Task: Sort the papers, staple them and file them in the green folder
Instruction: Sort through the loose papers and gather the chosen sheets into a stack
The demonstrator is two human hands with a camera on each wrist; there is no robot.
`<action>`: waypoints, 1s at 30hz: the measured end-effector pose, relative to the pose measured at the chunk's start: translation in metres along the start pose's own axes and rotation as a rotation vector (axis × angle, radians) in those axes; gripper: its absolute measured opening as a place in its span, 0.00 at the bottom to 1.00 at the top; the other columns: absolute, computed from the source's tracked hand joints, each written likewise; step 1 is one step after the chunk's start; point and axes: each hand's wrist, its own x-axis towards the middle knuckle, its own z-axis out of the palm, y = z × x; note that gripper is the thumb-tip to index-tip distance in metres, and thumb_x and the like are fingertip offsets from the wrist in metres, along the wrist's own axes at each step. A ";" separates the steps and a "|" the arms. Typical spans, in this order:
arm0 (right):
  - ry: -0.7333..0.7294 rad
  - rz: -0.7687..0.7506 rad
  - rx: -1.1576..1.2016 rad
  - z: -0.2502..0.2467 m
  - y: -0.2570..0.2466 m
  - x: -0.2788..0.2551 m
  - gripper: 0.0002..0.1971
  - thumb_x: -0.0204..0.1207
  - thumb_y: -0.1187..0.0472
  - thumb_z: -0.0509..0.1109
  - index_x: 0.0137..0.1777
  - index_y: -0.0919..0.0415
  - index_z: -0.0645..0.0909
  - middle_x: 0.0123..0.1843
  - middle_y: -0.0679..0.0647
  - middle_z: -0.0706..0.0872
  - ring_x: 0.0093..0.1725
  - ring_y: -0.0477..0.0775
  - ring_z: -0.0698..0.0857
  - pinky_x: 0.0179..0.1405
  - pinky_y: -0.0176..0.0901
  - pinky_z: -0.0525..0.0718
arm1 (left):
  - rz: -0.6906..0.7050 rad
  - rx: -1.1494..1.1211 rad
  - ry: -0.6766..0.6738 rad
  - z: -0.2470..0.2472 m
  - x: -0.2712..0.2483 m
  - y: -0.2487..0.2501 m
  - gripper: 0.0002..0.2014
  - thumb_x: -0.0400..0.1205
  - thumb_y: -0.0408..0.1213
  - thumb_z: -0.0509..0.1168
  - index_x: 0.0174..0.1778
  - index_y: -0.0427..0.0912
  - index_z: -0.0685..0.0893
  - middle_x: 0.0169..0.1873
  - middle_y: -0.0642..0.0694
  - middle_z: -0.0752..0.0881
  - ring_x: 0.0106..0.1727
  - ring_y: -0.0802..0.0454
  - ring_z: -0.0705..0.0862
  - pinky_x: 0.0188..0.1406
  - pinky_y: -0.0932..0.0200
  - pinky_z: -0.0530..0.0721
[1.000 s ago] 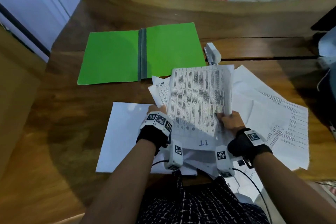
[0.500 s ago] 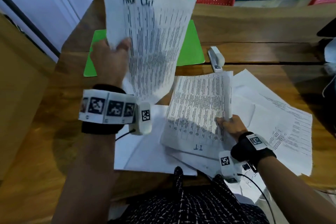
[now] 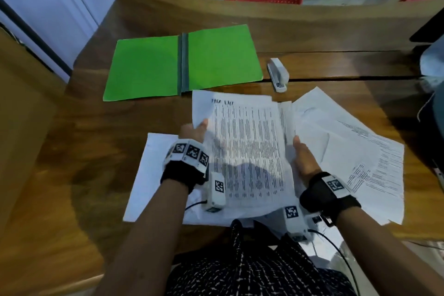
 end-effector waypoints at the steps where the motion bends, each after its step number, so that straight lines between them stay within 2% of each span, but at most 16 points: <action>1: -0.043 -0.006 -0.003 0.003 -0.002 -0.004 0.37 0.78 0.36 0.50 0.68 0.70 0.74 0.66 0.65 0.80 0.66 0.63 0.79 0.73 0.59 0.72 | -0.046 0.062 -0.019 0.008 0.000 -0.006 0.30 0.82 0.52 0.59 0.64 0.25 0.78 0.64 0.28 0.81 0.63 0.36 0.81 0.57 0.54 0.81; 2: -0.075 -0.010 -0.034 0.007 -0.004 -0.009 0.36 0.79 0.38 0.49 0.68 0.71 0.74 0.65 0.63 0.80 0.66 0.62 0.79 0.73 0.56 0.71 | -0.081 0.131 -0.027 0.015 -0.001 -0.011 0.32 0.83 0.54 0.55 0.67 0.26 0.76 0.68 0.28 0.77 0.68 0.35 0.77 0.68 0.49 0.75; 4: -0.117 -0.017 -0.174 0.014 -0.002 -0.012 0.30 0.82 0.45 0.52 0.70 0.72 0.69 0.68 0.58 0.76 0.68 0.57 0.75 0.70 0.49 0.69 | -0.102 0.222 -0.019 0.030 -0.008 -0.014 0.32 0.84 0.54 0.52 0.71 0.28 0.71 0.73 0.30 0.69 0.74 0.35 0.68 0.74 0.46 0.65; 6: -0.141 -0.013 -0.285 0.018 0.006 -0.006 0.27 0.81 0.52 0.60 0.72 0.72 0.62 0.72 0.61 0.72 0.70 0.60 0.73 0.69 0.51 0.70 | -0.065 0.278 -0.054 0.043 -0.012 -0.015 0.31 0.83 0.55 0.54 0.72 0.31 0.70 0.72 0.31 0.66 0.73 0.35 0.66 0.74 0.46 0.64; 9: -0.072 -0.037 -0.447 0.015 0.014 0.004 0.20 0.79 0.62 0.64 0.67 0.72 0.69 0.70 0.68 0.77 0.69 0.65 0.76 0.68 0.52 0.74 | -0.001 0.268 -0.116 0.045 -0.007 -0.020 0.30 0.81 0.49 0.61 0.72 0.31 0.68 0.71 0.32 0.71 0.72 0.36 0.72 0.70 0.48 0.70; 12: -0.003 -0.048 -0.529 0.009 0.014 0.007 0.17 0.78 0.61 0.65 0.62 0.72 0.76 0.65 0.68 0.82 0.65 0.65 0.80 0.63 0.48 0.76 | 0.043 0.174 0.035 0.024 0.003 -0.032 0.24 0.79 0.43 0.65 0.67 0.33 0.70 0.61 0.35 0.78 0.67 0.36 0.77 0.63 0.51 0.75; 13: 0.009 -0.064 -0.532 0.008 0.015 0.008 0.16 0.79 0.62 0.65 0.61 0.73 0.76 0.63 0.68 0.84 0.63 0.65 0.81 0.60 0.46 0.77 | 0.015 0.203 0.115 0.013 0.005 -0.037 0.26 0.78 0.44 0.67 0.67 0.35 0.70 0.64 0.35 0.76 0.69 0.36 0.74 0.65 0.49 0.74; 15: 0.022 -0.067 -0.542 0.007 0.013 0.007 0.15 0.79 0.61 0.64 0.59 0.73 0.77 0.60 0.69 0.85 0.61 0.65 0.82 0.55 0.44 0.76 | -0.133 0.340 0.239 -0.012 0.008 -0.048 0.35 0.74 0.49 0.71 0.71 0.37 0.66 0.72 0.35 0.67 0.75 0.36 0.64 0.71 0.43 0.68; 17: 0.032 -0.074 -0.561 0.007 0.013 0.007 0.17 0.80 0.57 0.63 0.57 0.73 0.78 0.59 0.71 0.84 0.60 0.67 0.82 0.54 0.45 0.76 | -0.317 0.425 0.297 -0.037 0.010 -0.063 0.49 0.68 0.55 0.74 0.77 0.35 0.57 0.79 0.34 0.55 0.81 0.36 0.53 0.77 0.39 0.60; 19: 0.041 -0.082 -0.564 0.009 0.015 0.008 0.18 0.81 0.55 0.62 0.57 0.72 0.78 0.58 0.72 0.84 0.59 0.68 0.81 0.55 0.47 0.77 | -0.385 0.433 0.337 -0.052 0.011 -0.078 0.59 0.63 0.60 0.76 0.79 0.33 0.51 0.81 0.34 0.50 0.82 0.37 0.48 0.79 0.36 0.54; 20: 0.041 -0.081 -0.577 0.010 0.016 0.008 0.18 0.81 0.54 0.62 0.57 0.72 0.78 0.58 0.73 0.84 0.59 0.69 0.81 0.56 0.49 0.77 | -0.381 0.428 0.361 -0.055 0.010 -0.083 0.60 0.61 0.61 0.76 0.79 0.32 0.51 0.81 0.34 0.50 0.82 0.37 0.48 0.79 0.36 0.53; 22: 0.011 -0.075 -0.618 0.014 0.017 0.006 0.19 0.81 0.52 0.61 0.57 0.71 0.77 0.61 0.72 0.83 0.60 0.69 0.81 0.59 0.52 0.77 | -0.360 0.457 0.388 -0.056 0.007 -0.085 0.59 0.60 0.61 0.76 0.77 0.30 0.55 0.80 0.33 0.53 0.82 0.37 0.51 0.78 0.36 0.56; 24: -0.054 -0.068 -0.642 0.020 0.017 0.004 0.18 0.81 0.52 0.61 0.60 0.68 0.75 0.64 0.69 0.81 0.63 0.68 0.80 0.63 0.55 0.76 | -0.366 0.536 0.341 -0.055 0.004 -0.080 0.55 0.62 0.61 0.75 0.76 0.30 0.59 0.79 0.34 0.56 0.80 0.36 0.54 0.77 0.38 0.60; 26: -0.108 -0.084 -0.652 0.026 0.016 0.002 0.16 0.80 0.56 0.62 0.61 0.67 0.73 0.63 0.67 0.82 0.63 0.68 0.79 0.65 0.57 0.76 | -0.360 0.567 0.262 -0.055 0.004 -0.075 0.46 0.66 0.60 0.73 0.70 0.29 0.68 0.76 0.34 0.59 0.77 0.35 0.58 0.74 0.38 0.65; 28: -0.129 -0.102 -0.654 0.031 0.014 0.001 0.12 0.79 0.61 0.62 0.58 0.67 0.73 0.60 0.68 0.83 0.61 0.67 0.80 0.63 0.56 0.77 | -0.339 0.499 0.162 -0.057 0.006 -0.071 0.35 0.72 0.52 0.72 0.66 0.29 0.73 0.74 0.33 0.62 0.74 0.32 0.64 0.70 0.39 0.70; 30: -0.112 -0.099 -0.661 0.035 0.013 -0.002 0.11 0.79 0.64 0.61 0.58 0.69 0.73 0.58 0.69 0.83 0.60 0.66 0.80 0.60 0.54 0.76 | -0.306 0.445 0.099 -0.060 0.006 -0.065 0.29 0.77 0.43 0.69 0.68 0.29 0.71 0.73 0.32 0.68 0.70 0.32 0.73 0.66 0.43 0.75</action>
